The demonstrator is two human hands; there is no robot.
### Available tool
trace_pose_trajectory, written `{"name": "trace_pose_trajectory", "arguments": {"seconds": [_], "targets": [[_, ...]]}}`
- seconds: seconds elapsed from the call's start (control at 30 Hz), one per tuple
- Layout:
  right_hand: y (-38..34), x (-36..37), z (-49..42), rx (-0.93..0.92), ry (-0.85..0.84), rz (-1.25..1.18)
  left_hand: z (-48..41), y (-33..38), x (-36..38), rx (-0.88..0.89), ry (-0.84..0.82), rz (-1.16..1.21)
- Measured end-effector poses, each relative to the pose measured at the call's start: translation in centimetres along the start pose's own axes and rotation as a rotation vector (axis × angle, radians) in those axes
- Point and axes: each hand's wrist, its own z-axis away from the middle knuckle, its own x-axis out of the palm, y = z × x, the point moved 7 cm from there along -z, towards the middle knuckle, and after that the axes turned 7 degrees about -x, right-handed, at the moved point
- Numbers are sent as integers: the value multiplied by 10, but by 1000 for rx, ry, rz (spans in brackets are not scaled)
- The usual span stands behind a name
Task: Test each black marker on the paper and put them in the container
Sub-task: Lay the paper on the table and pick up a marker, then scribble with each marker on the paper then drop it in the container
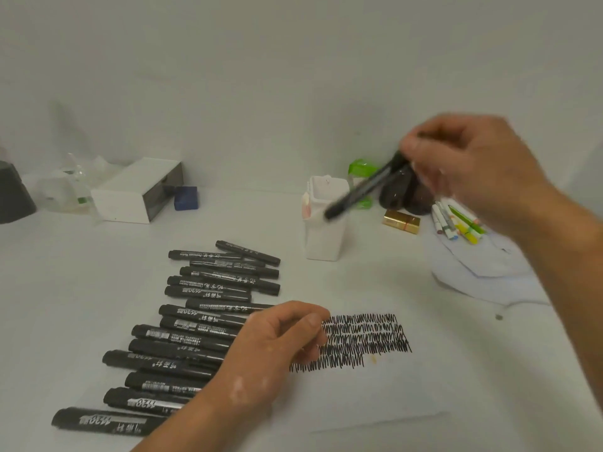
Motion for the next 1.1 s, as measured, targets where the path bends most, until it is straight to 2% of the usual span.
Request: {"name": "trace_pose_trajectory", "arguments": {"seconds": [0.07,0.13,0.23,0.5,0.77,0.83,0.93,1.03,1.1], "targets": [[7,-17,-33,-17,134,112,-1,-3,0,-5,11,-33],[16,-5,-57,-48,156,278,0,-2,0,10,15,-78],[37,37,-76,-35,48,476,-1,0,0,32,18,-129],[84,142,-71,-34,-433,802,0,3,-4,49,45,-167],[94,160,-60,-74,-517,919,-1,0,-6,69,42,-215],[86,154,-60,-85,-488,912,-1,0,-6,72,46,-238],[67,131,-59,-104,-329,842,2,4,-4,85,47,-268],[49,100,-32,-122,-99,618,5,9,-4,95,50,-297],[43,88,9,-142,-30,493,7,12,-3,101,54,-314]]}}
